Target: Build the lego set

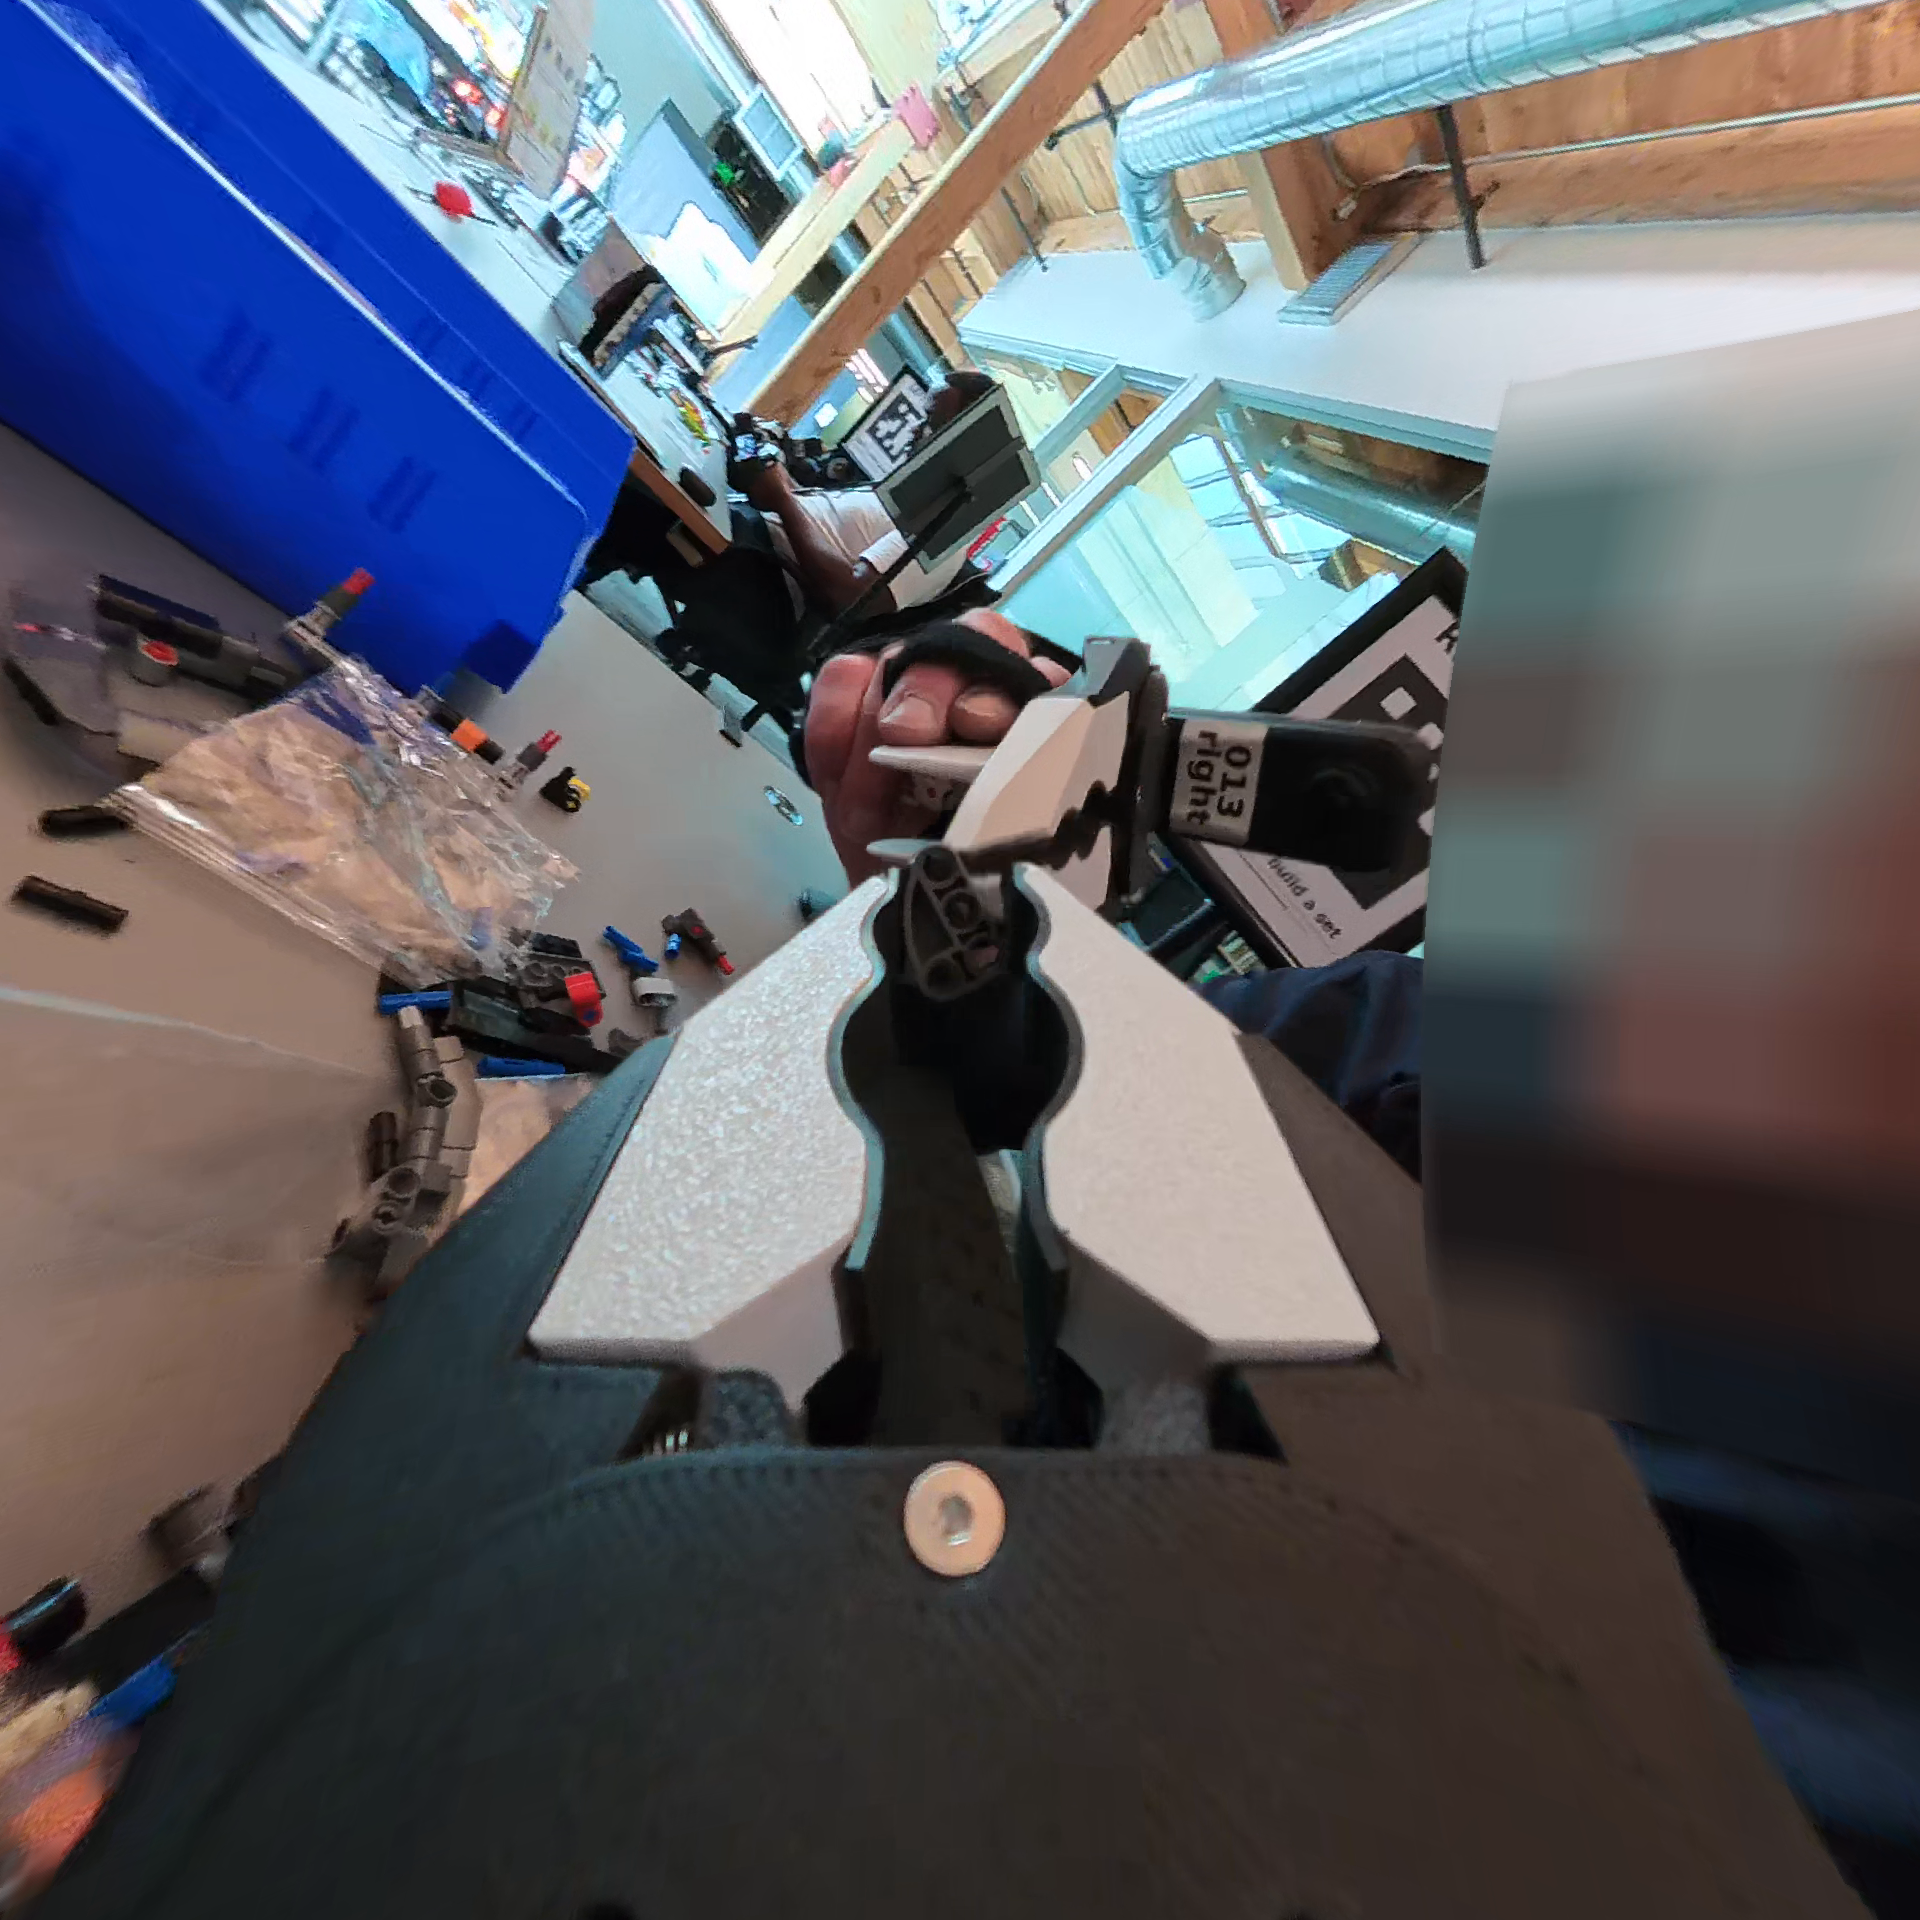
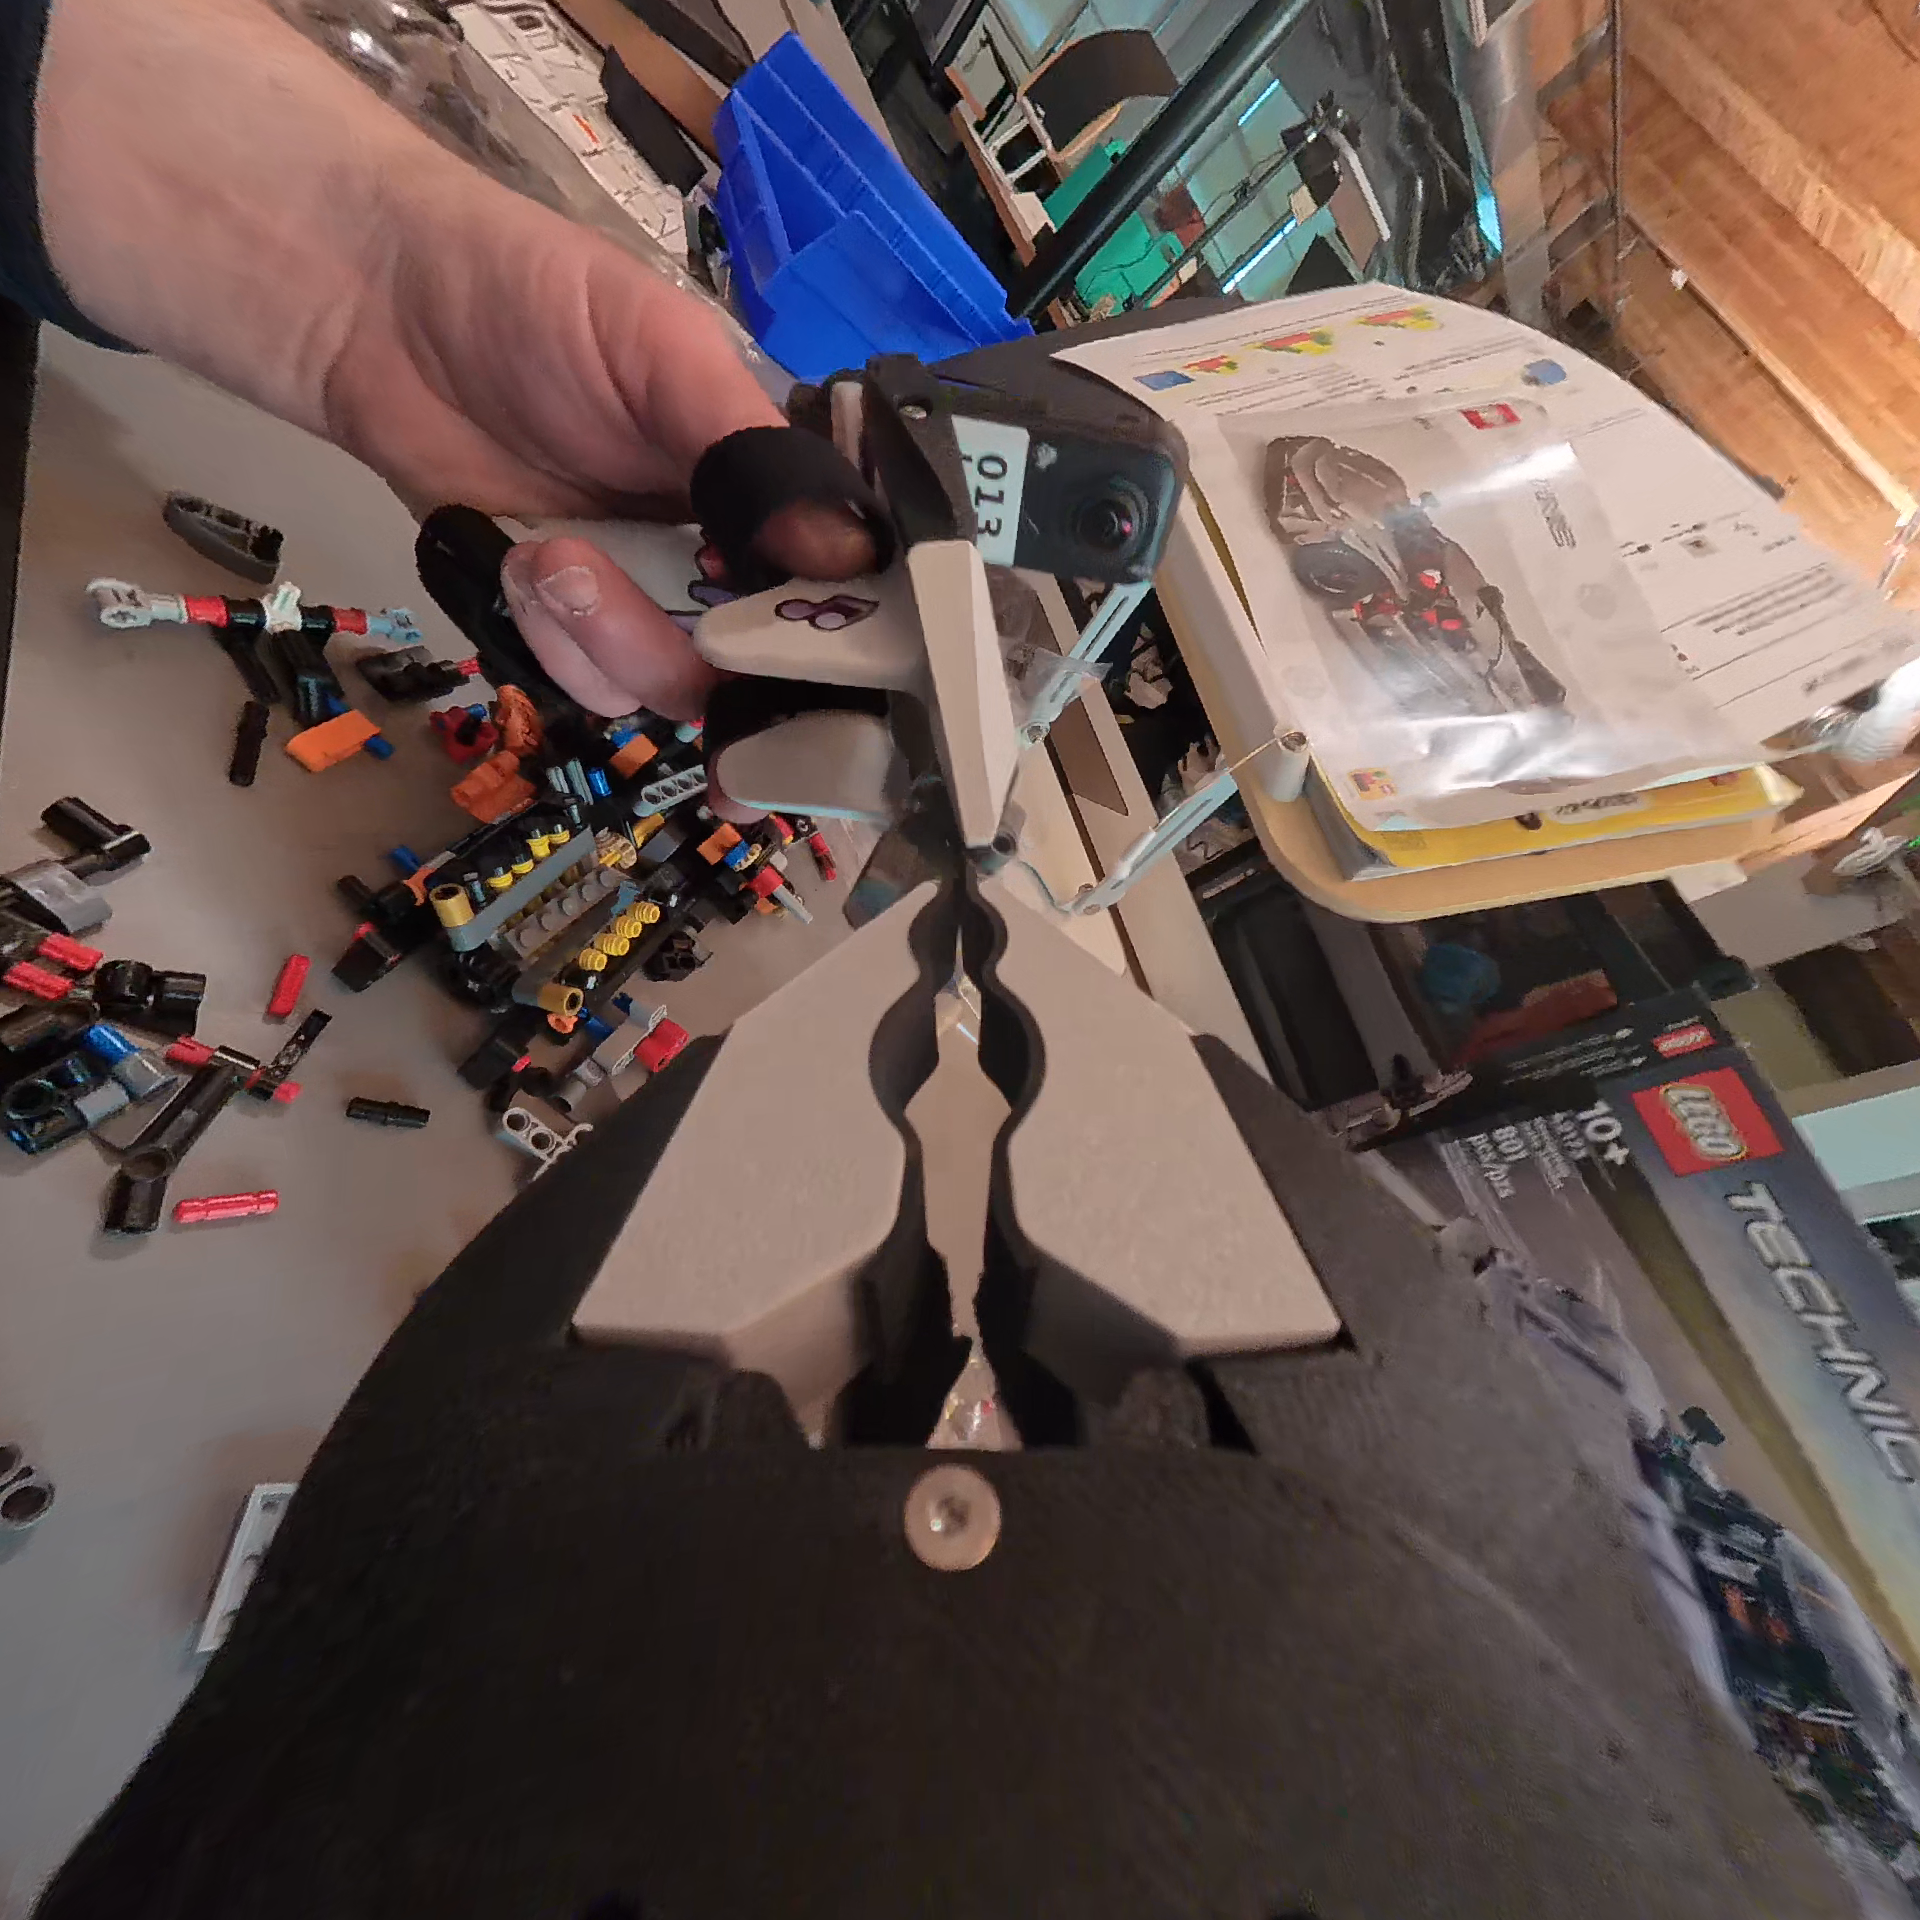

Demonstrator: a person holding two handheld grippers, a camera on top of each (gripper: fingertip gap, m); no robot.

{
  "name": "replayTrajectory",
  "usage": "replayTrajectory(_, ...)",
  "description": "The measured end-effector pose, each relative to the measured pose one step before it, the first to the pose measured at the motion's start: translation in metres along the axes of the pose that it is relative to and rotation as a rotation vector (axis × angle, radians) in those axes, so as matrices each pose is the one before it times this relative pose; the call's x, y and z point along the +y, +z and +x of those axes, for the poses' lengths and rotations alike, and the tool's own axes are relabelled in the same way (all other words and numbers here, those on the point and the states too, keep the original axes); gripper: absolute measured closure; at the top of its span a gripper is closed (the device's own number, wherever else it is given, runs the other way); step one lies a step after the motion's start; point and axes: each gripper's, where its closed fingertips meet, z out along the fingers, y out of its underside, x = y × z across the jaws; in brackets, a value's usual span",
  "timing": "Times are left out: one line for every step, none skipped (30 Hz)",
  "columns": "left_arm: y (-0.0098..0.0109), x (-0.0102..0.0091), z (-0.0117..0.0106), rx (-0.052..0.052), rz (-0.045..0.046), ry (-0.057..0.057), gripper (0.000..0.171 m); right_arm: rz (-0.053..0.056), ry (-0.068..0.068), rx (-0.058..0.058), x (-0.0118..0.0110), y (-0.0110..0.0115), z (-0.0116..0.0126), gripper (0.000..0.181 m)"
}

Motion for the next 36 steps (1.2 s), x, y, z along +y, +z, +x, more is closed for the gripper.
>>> replayTrajectory(-0.00214, -0.00141, -0.00487, -0.0395, 0.00630, 0.0146, 0.156, 0.0016, 0.0270, -0.0002, 0.00188, -0.00052, 0.00283, 0.181)
replayTrajectory(-0.00110, -0.00038, -0.00513, -0.0440, 0.00021, 0.0200, 0.156, 0.0065, 0.0289, -0.0037, 0.00120, -0.00047, 0.00233, 0.181)
replayTrajectory(0.00092, 0.00151, -0.00108, -0.0156, -0.01233, 0.0131, 0.156, 0.0077, 0.0352, -0.0152, 0.00095, 0.00033, 0.00055, 0.179)
replayTrajectory(0.00180, 0.00094, 0.00118, 0.0016, -0.00674, 0.0046, 0.156, 0.0033, 0.0405, -0.0226, 0.00162, 0.00145, -0.00071, 0.175)
replayTrajectory(0.00196, 0.00093, -0.00080, -0.0111, -0.00427, 0.0087, 0.156, -0.0060, 0.0431, -0.0245, 0.00353, 0.00242, -0.00081, 0.170)
replayTrajectory(0.00212, 0.00235, -0.00248, -0.0205, -0.01335, 0.0128, 0.156, -0.0123, 0.0427, -0.0283, 0.00458, 0.00285, -0.00113, 0.163)
replayTrajectory(0.00213, 0.00213, -0.00123, -0.0126, -0.01321, 0.0135, 0.157, -0.0063, 0.0381, -0.0374, 0.00364, 0.00258, -0.00296, 0.160)
replayTrajectory(0.00168, 0.00072, -0.00056, -0.0093, -0.00432, 0.0110, 0.157, -0.0002, 0.0336, -0.0413, 0.00264, 0.00253, -0.00406, 0.161)
replayTrajectory(0.00132, 0.00031, -0.00236, -0.0212, -0.00128, 0.0113, 0.157, -0.0074, 0.0237, -0.0227, 0.00305, 0.00228, -0.00201, 0.161)
replayTrajectory(0.00081, 0.00173, -0.00224, -0.0221, -0.01282, 0.0147, 0.157, -0.0141, 0.0031, 0.0046, 0.00312, 0.00141, 0.00087, 0.164)
replayTrajectory(0.00024, 0.00072, 0.00021, -0.0087, -0.00741, 0.0105, 0.156, -0.0092, -0.0127, 0.0108, 0.00173, 0.00016, 0.00114, 0.168)
replayTrajectory(0.00001, -0.00014, 0.00057, -0.0074, -0.00247, 0.0069, 0.156, 0.0006, -0.0095, 0.0039, 0.00012, -0.00046, 0.00027, 0.171)
replayTrajectory(0.00018, 0.00053, -0.00003, -0.0097, -0.00593, 0.0081, 0.156, 0.0031, 0.0053, -0.0030, -0.00022, -0.00037, 0.00007, 0.171)
replayTrajectory(0.00043, -0.00008, 0.00043, -0.0050, -0.00261, 0.0067, 0.153, -0.0024, 0.0080, -0.0013, 0.00066, -0.00019, 0.00056, 0.174)
replayTrajectory(0.00029, 0.00066, -0.00094, -0.0185, -0.00951, 0.0128, 0.152, -0.0017, 0.0034, 0.0026, 0.00087, -0.00005, 0.00117, 0.176)
replayTrajectory(0.00002, 0.00171, -0.00165, -0.0280, -0.01816, 0.0247, 0.152, -0.0007, 0.0154, -0.0084, 0.00127, 0.00059, 0.00013, 0.176)
replayTrajectory(-0.00001, 0.00173, -0.00085, -0.0246, -0.01620, 0.0254, 0.150, 0.0040, 0.0243, -0.0159, 0.00111, 0.00083, -0.00037, 0.176)
replayTrajectory(-0.00032, -0.00037, 0.00101, -0.0086, -0.00207, 0.0119, 0.148, 0.0094, 0.0219, -0.0155, 0.00039, 0.00051, -0.00019, 0.177)
replayTrajectory(-0.00040, -0.00015, 0.00104, -0.0013, -0.00200, -0.0022, 0.144, 0.0134, 0.0198, -0.0101, -0.00031, 0.00023, 0.00037, 0.177)
replayTrajectory(-0.00060, 0.00108, -0.00021, -0.0052, -0.00930, -0.0038, 0.142, 0.0091, 0.0202, -0.0106, 0.00016, 0.00062, 0.00032, 0.178)
replayTrajectory(-0.00127, 0.00002, 0.00014, -0.0030, -0.00131, -0.0022, 0.142, 0.0065, 0.0189, -0.0128, 0.00031, 0.00091, -0.00040, 0.178)
replayTrajectory(-0.00163, -0.00120, 0.00090, 0.0025, 0.00623, -0.0025, 0.142, 0.0090, 0.0126, -0.0058, -0.00098, 0.00051, -0.00027, 0.178)
replayTrajectory(-0.00149, -0.00055, 0.00036, 0.0010, 0.00395, -0.0021, 0.142, 0.0082, 0.0030, 0.0016, -0.00182, 0.00009, -0.00022, 0.179)
replayTrajectory(-0.00128, 0.00010, -0.00016, -0.0019, -0.00156, 0.0003, 0.143, 0.0035, -0.0019, 0.0025, -0.00148, 0.00023, -0.00021, 0.180)
replayTrajectory(-0.00132, 0.00016, 0.00015, -0.0014, -0.00311, 0.0015, 0.144, 0.0013, 0.0034, -0.0010, -0.00087, 0.00066, -0.00051, 0.181)
replayTrajectory(-0.00115, 0.00035, 0.00049, -0.0030, -0.00618, 0.0031, 0.144, 0.0052, 0.0096, -0.0048, -0.00107, 0.00071, -0.00057, 0.181)
replayTrajectory(-0.00110, 0.00062, -0.00034, -0.0093, -0.00840, 0.0104, 0.145, 0.0075, 0.0120, -0.0076, -0.00093, 0.00068, -0.00051, 0.181)
replayTrajectory(-0.00115, 0.00105, -0.00120, -0.0168, -0.01074, 0.0110, 0.145, 0.0069, 0.0152, -0.0091, -0.00039, 0.00104, -0.00030, 0.181)
replayTrajectory(-0.00083, 0.00147, -0.00099, -0.0146, -0.01339, 0.0067, 0.141, 0.0029, 0.0187, -0.0084, 0.00046, 0.00154, 0.00013, 0.181)
replayTrajectory(-0.00093, 0.00118, -0.00083, -0.0104, -0.00872, 0.0044, 0.138, -0.0021, 0.0215, -0.0071, 0.00135, 0.00232, 0.00054, 0.181)
replayTrajectory(-0.00167, 0.00045, -0.00138, -0.0116, -0.00199, 0.0082, 0.139, 0.0001, 0.0193, -0.0063, 0.00083, 0.00228, 0.00038, 0.181)
replayTrajectory(-0.00225, -0.00081, -0.00115, -0.0100, 0.00310, 0.0049, 0.139, 0.0028, 0.0064, -0.0024, -0.00076, 0.00188, 0.00027, 0.181)
replayTrajectory(-0.00301, -0.00132, -0.00175, -0.0122, 0.00087, 0.0052, 0.139, 0.0001, -0.0057, 0.0071, -0.00169, 0.00216, 0.00089, 0.181)
replayTrajectory(-0.00404, -0.00131, -0.00375, -0.0279, -0.00550, 0.0182, 0.143, -0.0047, -0.0080, 0.0087, -0.00211, 0.00319, 0.00138, 0.181)
replayTrajectory(-0.00475, -0.00185, -0.00595, -0.0464, -0.00733, 0.0315, 0.150, -0.0055, -0.0120, 0.0064, -0.00289, 0.00391, 0.00151, 0.181)
replayTrajectory(-0.00535, -0.00220, -0.00614, -0.0448, -0.00755, 0.0361, 0.153, -0.0061, -0.0103, 0.0068, -0.00352, 0.00478, 0.00224, 0.181)
